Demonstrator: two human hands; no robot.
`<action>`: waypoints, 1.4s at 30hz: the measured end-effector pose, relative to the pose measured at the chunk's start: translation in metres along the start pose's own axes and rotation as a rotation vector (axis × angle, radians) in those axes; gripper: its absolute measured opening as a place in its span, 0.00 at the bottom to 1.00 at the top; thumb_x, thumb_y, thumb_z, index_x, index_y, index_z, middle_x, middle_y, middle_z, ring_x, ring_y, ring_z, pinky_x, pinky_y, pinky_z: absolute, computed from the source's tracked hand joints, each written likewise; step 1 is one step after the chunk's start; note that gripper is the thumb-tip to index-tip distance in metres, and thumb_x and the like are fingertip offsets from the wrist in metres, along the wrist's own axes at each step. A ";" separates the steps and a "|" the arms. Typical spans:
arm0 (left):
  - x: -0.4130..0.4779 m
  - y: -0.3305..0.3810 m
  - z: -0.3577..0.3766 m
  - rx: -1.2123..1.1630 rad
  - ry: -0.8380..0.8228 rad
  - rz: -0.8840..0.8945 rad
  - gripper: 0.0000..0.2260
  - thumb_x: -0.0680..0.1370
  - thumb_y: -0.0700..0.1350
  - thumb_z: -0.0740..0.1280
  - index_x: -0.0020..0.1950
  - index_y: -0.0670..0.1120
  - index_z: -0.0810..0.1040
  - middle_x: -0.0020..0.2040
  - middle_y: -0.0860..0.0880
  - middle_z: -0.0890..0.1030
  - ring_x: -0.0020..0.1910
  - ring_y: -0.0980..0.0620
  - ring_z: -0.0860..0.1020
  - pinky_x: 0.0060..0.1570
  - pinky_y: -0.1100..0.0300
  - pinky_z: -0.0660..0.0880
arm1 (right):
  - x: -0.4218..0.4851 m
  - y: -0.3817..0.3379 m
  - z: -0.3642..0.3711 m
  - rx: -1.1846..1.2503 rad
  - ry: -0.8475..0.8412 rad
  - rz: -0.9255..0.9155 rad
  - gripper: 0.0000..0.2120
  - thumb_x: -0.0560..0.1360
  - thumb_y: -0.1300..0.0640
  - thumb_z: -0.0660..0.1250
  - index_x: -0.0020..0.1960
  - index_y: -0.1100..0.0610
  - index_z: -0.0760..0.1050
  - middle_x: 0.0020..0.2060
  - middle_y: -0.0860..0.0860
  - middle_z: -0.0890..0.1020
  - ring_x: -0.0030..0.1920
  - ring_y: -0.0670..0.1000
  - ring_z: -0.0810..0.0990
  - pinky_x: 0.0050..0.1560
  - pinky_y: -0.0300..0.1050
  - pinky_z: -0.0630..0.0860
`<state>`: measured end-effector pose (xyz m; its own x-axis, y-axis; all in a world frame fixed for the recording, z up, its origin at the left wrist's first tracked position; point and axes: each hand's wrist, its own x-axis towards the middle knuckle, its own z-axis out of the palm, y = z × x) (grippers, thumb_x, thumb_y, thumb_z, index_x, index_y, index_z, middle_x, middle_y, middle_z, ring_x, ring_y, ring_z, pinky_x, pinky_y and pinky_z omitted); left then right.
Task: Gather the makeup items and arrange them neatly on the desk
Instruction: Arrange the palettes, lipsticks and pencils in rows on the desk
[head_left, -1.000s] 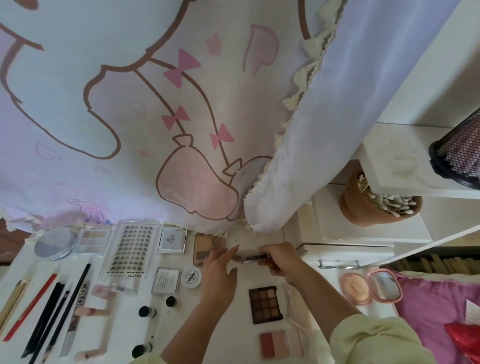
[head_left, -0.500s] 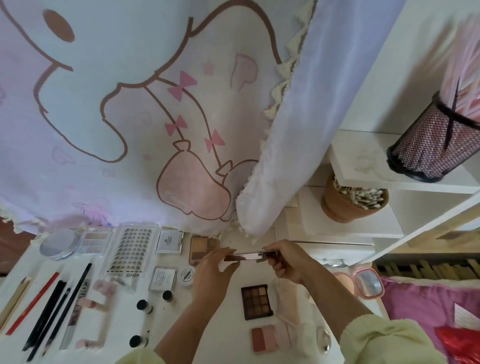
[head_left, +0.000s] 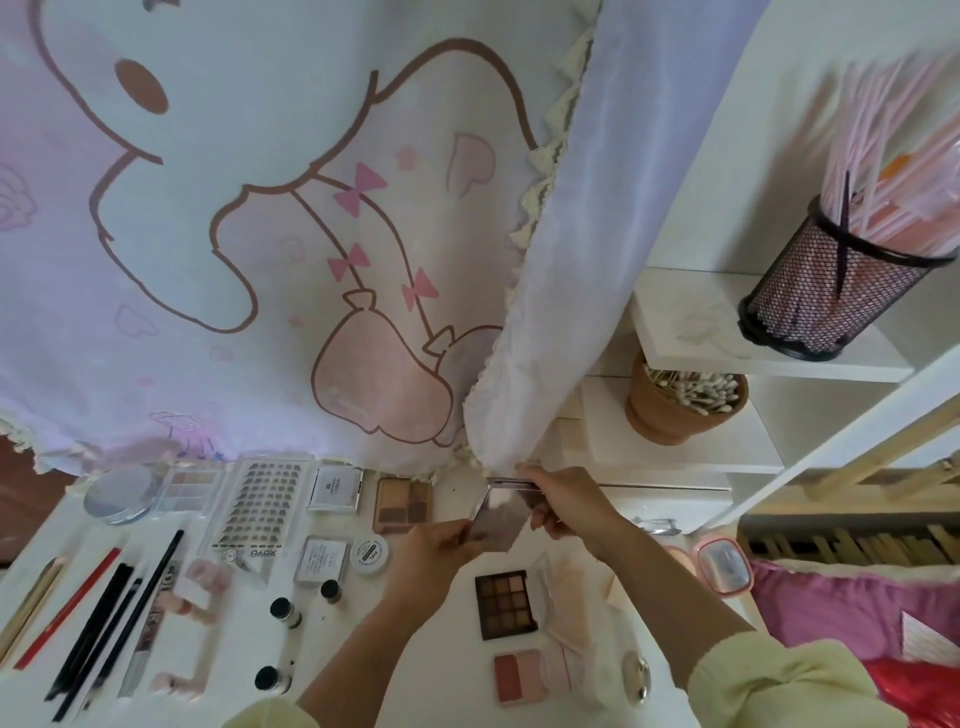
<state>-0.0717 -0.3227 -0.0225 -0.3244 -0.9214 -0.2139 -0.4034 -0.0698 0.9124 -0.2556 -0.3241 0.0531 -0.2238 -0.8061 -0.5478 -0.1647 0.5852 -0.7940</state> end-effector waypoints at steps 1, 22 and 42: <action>0.000 -0.001 0.000 -0.029 -0.032 -0.010 0.04 0.75 0.45 0.72 0.46 0.54 0.85 0.35 0.56 0.82 0.34 0.62 0.75 0.38 0.68 0.70 | -0.002 -0.002 0.000 -0.051 0.000 -0.038 0.18 0.78 0.47 0.65 0.38 0.60 0.79 0.25 0.53 0.79 0.24 0.48 0.72 0.27 0.38 0.68; 0.000 0.013 0.000 -0.742 -0.026 -0.257 0.21 0.76 0.28 0.62 0.60 0.50 0.79 0.57 0.49 0.82 0.56 0.49 0.80 0.56 0.55 0.77 | -0.009 0.006 -0.001 -0.282 0.012 -0.313 0.14 0.76 0.55 0.69 0.60 0.56 0.78 0.38 0.52 0.84 0.35 0.46 0.81 0.38 0.38 0.77; 0.009 0.040 -0.011 -1.306 0.086 -0.369 0.14 0.79 0.50 0.65 0.56 0.39 0.78 0.54 0.40 0.81 0.55 0.44 0.79 0.60 0.50 0.76 | -0.017 0.022 0.002 -0.746 0.246 -0.964 0.14 0.73 0.52 0.69 0.56 0.56 0.80 0.44 0.52 0.83 0.43 0.52 0.82 0.42 0.49 0.81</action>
<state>-0.0817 -0.3380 0.0153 -0.3017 -0.7880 -0.5367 0.6590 -0.5791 0.4800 -0.2530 -0.2980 0.0442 0.1304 -0.9439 0.3033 -0.8491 -0.2643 -0.4574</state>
